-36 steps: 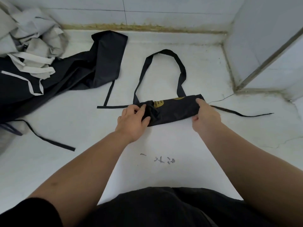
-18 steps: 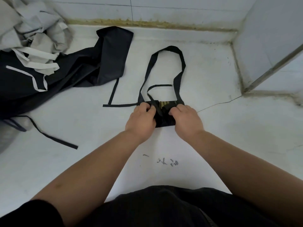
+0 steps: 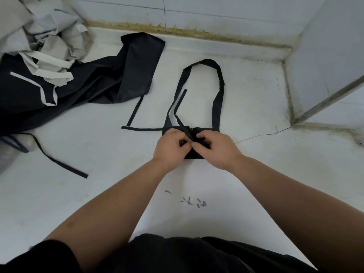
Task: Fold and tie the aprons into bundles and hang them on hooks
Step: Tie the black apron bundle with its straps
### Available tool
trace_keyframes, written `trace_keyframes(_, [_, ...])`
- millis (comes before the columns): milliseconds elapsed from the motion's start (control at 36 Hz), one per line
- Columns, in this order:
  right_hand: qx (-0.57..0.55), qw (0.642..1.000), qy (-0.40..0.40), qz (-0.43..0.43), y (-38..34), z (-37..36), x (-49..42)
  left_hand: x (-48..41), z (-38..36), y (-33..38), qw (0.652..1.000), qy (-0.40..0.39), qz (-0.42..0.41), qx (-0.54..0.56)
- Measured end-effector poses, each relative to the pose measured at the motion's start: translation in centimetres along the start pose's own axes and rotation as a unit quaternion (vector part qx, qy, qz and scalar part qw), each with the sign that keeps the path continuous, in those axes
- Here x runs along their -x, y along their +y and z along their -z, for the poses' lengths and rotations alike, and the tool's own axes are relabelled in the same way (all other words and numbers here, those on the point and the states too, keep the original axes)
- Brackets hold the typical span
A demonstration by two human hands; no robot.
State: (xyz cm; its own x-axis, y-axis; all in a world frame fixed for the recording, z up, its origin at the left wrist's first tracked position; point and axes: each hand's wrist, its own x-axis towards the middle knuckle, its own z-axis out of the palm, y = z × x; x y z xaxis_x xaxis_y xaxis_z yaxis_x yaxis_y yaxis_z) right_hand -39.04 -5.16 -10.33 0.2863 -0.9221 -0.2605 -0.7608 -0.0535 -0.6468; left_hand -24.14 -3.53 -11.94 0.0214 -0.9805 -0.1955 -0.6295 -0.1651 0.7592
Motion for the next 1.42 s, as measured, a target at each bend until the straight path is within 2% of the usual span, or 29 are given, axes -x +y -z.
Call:
trace_keyframes(83, [-0.045, 0.997, -0.054, -0.023, -0.4, 1.1, -0.7, -0.1, 0.2, 0.1, 0.998, -0.018, 0.019, 0.062])
trace_keyframes(167, [-0.005, 0.993, -0.118, -0.008, -1.1, 1.5, -1.5, 0.0, 0.4, 0.1, 0.987, -0.017, 0.042, 0.153])
trace_keyframes(278, [0.006, 0.991, -0.131, -0.009, -1.3, 1.1, -2.0, -0.1, 0.8, -0.2, 0.979, -0.029, 0.051, 0.193])
trace_keyframes(361, [-0.095, 0.987, -0.124, -0.045, -1.6, 1.3, -1.8, -0.2, 1.0, -0.1, 0.978, -0.044, 0.069, 0.190])
trace_keyframes(417, [-0.207, 0.969, -0.109, -0.083, -1.8, 1.6, -1.4, -0.4, 1.1, 0.1, 0.979, -0.055, 0.078, 0.183])
trace_keyframes(472, [-0.255, 0.958, -0.102, -0.080, -1.6, 1.5, -1.2, -0.5, 1.2, 0.3, 0.976, -0.065, 0.084, 0.190])
trace_keyframes(556, [-0.203, 0.969, -0.131, -0.053, -1.6, 0.8, -0.8, -0.5, 1.5, 0.7, 0.977, -0.081, 0.077, 0.183])
trace_keyframes(722, [-0.219, 0.958, -0.161, -0.092, -1.6, 1.4, -0.8, -0.3, 2.2, 0.9, 0.972, -0.109, 0.079, 0.195])
trace_keyframes(917, [-0.227, 0.956, -0.145, -0.119, -1.6, 1.5, -0.9, -0.3, 3.0, 0.7, 0.947, -0.156, 0.096, 0.264])
trace_keyframes(1000, [-0.216, 0.956, -0.158, -0.122, -1.7, 1.4, -1.0, -0.3, 3.0, 0.8, 0.940, -0.137, 0.117, 0.288])
trace_keyframes(1056, [-0.249, 0.944, -0.169, -0.134, -1.8, 1.6, -1.0, -0.3, 2.8, 0.9, 0.938, -0.117, 0.131, 0.298])
trace_keyframes(1139, [-0.326, 0.912, -0.180, -0.171, -1.8, 2.8, -0.9, -0.3, 2.8, 0.7, 0.946, -0.126, 0.126, 0.270])
trace_keyframes(1278, [-0.261, 0.935, -0.197, -0.138, -2.3, 3.0, -0.9, -0.4, 2.8, 0.4, 0.950, -0.193, 0.079, 0.233])
trace_keyframes(1417, [-0.210, 0.944, -0.198, -0.158, -2.2, 2.9, -1.3, -0.8, 3.1, 0.3, 0.953, -0.229, 0.041, 0.194])
